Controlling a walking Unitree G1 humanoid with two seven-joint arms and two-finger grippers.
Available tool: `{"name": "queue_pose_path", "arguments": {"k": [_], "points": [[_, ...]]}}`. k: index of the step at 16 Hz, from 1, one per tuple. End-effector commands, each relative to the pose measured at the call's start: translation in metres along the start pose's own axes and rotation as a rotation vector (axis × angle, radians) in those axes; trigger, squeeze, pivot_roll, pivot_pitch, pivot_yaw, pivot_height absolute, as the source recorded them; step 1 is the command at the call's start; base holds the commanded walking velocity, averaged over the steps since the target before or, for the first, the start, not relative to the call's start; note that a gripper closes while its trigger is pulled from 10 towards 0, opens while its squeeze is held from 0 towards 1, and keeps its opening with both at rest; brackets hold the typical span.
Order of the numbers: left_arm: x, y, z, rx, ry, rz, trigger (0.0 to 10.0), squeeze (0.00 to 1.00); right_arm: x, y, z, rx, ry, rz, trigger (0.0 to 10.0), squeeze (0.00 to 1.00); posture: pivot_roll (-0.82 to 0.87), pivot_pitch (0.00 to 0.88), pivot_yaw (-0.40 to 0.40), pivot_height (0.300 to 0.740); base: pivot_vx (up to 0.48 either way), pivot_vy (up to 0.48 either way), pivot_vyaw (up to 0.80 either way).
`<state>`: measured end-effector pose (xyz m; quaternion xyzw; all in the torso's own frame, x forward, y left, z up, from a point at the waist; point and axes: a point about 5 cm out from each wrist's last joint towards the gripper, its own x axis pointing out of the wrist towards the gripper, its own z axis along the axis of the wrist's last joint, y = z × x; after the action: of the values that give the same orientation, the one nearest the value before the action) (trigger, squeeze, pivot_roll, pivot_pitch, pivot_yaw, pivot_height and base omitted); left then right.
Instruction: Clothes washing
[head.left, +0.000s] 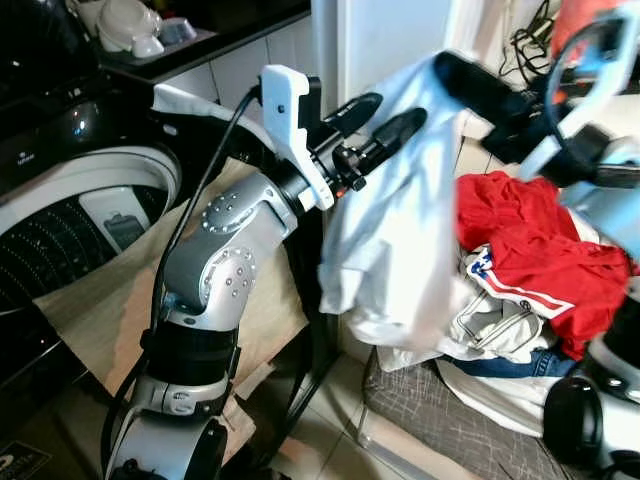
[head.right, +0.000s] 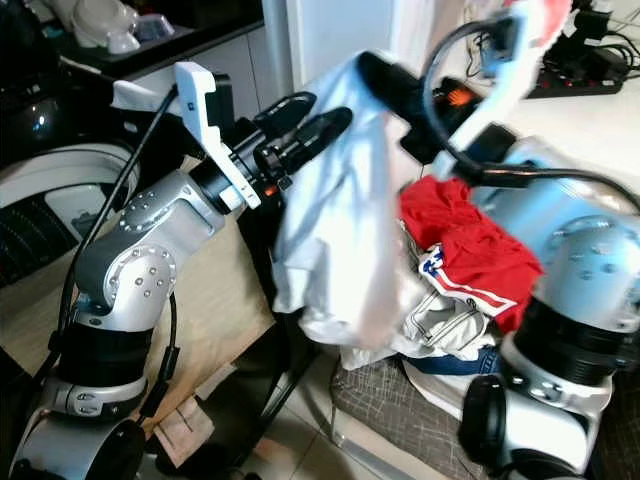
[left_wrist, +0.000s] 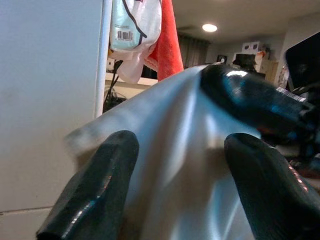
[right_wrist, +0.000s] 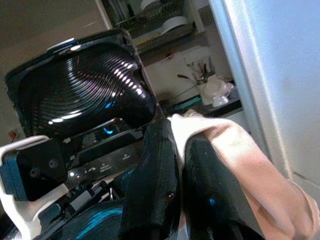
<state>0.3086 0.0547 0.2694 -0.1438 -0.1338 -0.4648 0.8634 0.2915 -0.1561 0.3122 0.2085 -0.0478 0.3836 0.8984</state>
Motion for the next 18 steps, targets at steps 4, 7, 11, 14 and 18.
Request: {"name": "queue_pose_path", "arguments": {"k": [4,7,11,14,18], "points": [[0.002,0.001,-0.012,0.063,0.103,0.041,10.0,0.9,0.01,0.019,-0.002,0.021,-0.013,0.111,0.0,0.0,-0.07,0.0,0.053,0.74,0.0,0.0,0.0],[0.0,0.005,-0.02,0.079,0.161,0.073,10.0,0.0,0.011,0.023,0.001,0.029,-0.03,0.124,0.0,0.0,-0.07,0.0,0.061,0.74,0.0,0.0,0.0],[0.001,0.004,-0.018,0.064,0.147,0.046,0.0,0.0,0.009,0.025,0.001,0.026,-0.04,0.122,0.0,0.0,-0.07,0.0,0.064,0.74,0.0,0.0,0.0],[-0.002,0.007,-0.018,0.095,0.157,0.052,0.0,0.0,0.009,0.025,0.001,0.02,-0.04,0.114,0.0,0.0,-0.07,0.0,0.064,0.74,0.0,0.0,0.0],[-0.003,0.011,-0.017,0.098,0.155,0.079,0.0,0.0,0.008,0.025,0.0,0.007,-0.029,0.097,0.0,0.0,-0.07,0.0,0.064,0.74,0.0,0.0,0.0]]}}
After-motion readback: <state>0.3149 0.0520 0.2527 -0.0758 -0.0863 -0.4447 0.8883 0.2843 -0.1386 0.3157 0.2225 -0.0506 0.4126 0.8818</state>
